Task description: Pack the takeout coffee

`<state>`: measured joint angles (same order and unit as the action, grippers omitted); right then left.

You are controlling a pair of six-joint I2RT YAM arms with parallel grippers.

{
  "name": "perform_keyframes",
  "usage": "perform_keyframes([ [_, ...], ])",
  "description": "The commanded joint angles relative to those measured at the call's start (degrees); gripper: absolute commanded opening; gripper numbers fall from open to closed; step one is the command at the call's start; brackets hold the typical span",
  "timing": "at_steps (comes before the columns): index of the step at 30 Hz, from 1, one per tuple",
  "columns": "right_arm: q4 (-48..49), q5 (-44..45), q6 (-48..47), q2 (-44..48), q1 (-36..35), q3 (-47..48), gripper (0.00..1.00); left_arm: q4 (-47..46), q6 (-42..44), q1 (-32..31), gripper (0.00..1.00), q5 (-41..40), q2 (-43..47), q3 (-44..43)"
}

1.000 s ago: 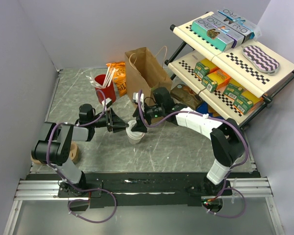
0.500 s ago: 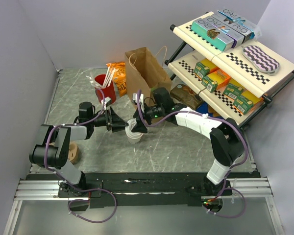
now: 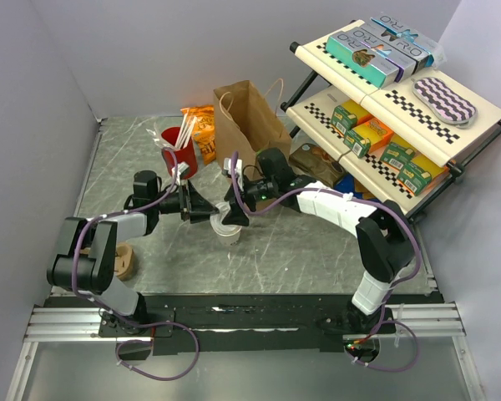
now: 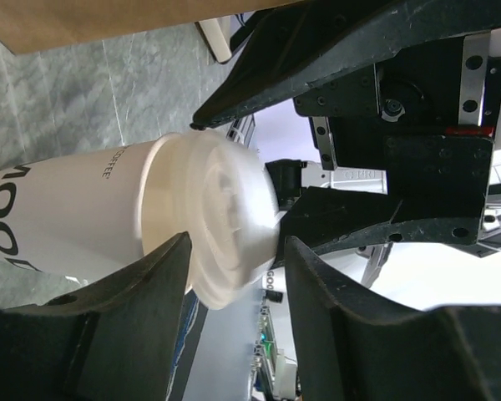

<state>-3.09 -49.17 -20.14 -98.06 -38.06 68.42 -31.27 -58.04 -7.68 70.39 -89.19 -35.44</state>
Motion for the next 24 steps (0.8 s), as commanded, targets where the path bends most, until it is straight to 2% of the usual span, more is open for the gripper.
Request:
perform_keyframes([
  [1,0.72,-1.37,0.28,-1.87,-0.43,3.56,0.91,1.82,3.28,0.12,0.56,-0.60,2.17,-2.44],
  [18,-0.51,-1.28,-0.16,-2.93,-0.52,4.70,0.89,20.80,16.73,-0.05,0.58,-6.14,3.49,-8.77],
  [24,-0.34,-1.28,0.10,-3.28,-0.61,4.79,0.89,25.90,21.38,-2.07,0.59,-9.30,3.67,-10.52],
])
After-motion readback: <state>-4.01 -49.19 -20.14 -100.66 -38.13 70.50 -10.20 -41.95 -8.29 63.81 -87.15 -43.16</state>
